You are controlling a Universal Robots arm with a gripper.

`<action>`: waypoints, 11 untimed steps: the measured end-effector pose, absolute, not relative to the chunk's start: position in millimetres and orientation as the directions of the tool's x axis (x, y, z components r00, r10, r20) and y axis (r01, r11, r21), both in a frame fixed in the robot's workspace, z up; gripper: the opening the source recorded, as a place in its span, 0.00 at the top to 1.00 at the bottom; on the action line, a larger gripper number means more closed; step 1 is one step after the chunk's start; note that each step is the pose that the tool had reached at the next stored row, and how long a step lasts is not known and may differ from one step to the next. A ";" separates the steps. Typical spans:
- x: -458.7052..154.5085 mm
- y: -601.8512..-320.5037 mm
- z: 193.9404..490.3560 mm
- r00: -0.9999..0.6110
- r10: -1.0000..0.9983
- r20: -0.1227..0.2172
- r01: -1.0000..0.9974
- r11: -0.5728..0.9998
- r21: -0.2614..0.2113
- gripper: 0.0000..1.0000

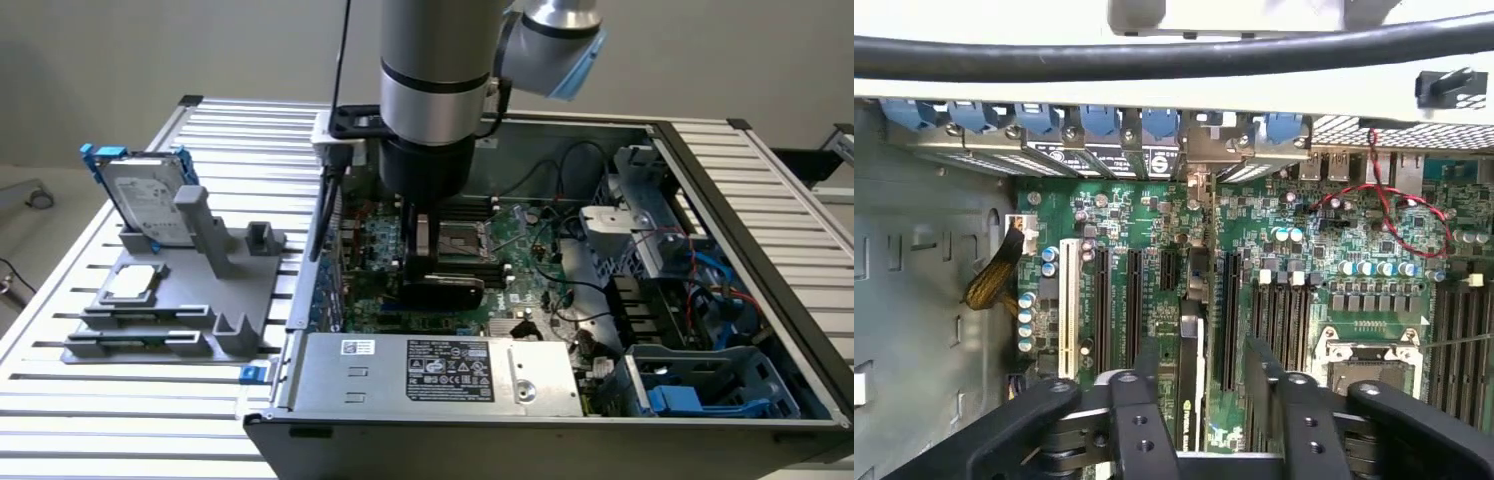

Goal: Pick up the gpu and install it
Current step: 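Insert the gpu into the slot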

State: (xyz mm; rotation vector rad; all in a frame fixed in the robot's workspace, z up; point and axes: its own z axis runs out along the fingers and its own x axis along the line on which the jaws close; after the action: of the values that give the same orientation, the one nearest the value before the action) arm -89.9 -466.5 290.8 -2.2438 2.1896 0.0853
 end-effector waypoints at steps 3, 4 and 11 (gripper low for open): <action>-89.7 -466.3 295.0 0.025 -0.999 -0.043 -0.999 -0.026 0.035 0.68; -89.7 -466.3 295.0 0.025 -0.999 -0.043 -0.999 -0.026 0.035 0.74; -89.7 -466.3 295.1 0.025 -0.999 -0.043 -0.999 -0.027 0.035 0.89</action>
State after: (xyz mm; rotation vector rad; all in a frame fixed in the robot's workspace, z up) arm -89.7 -466.3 295.1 -2.2455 2.1884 0.0866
